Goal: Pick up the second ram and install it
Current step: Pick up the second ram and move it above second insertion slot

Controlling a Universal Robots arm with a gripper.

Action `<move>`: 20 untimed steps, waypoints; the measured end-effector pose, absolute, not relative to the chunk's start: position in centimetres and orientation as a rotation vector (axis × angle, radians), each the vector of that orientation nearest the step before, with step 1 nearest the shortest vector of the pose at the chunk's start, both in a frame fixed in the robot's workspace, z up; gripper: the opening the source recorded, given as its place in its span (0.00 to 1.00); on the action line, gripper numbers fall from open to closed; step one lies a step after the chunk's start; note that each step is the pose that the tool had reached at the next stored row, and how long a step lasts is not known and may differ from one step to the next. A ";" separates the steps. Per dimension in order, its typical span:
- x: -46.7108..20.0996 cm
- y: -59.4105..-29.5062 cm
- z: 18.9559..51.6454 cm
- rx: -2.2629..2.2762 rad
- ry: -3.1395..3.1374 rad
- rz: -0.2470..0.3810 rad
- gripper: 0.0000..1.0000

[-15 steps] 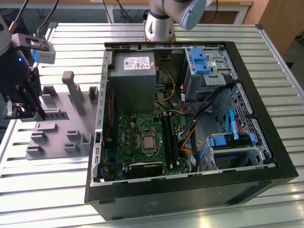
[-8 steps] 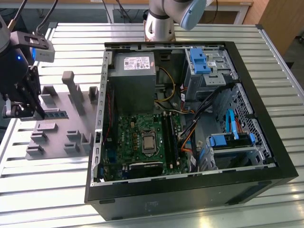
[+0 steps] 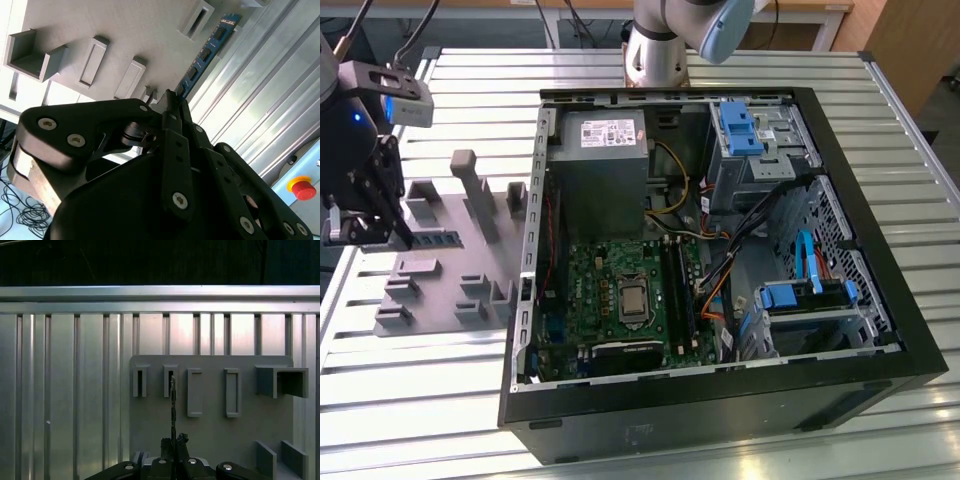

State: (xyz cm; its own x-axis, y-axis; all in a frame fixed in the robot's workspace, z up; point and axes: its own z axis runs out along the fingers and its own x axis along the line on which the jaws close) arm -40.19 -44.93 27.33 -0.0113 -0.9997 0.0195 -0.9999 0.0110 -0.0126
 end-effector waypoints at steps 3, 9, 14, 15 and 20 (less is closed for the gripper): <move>-40.2 -44.9 27.5 2.205 -2.230 0.036 0.14; -40.2 -44.9 27.8 2.205 -2.230 0.036 0.14; -40.2 -44.9 28.1 2.205 -2.230 0.037 0.14; -40.2 -44.9 28.2 2.205 -2.229 0.037 0.14; -40.2 -44.9 28.5 2.205 -2.229 0.037 0.14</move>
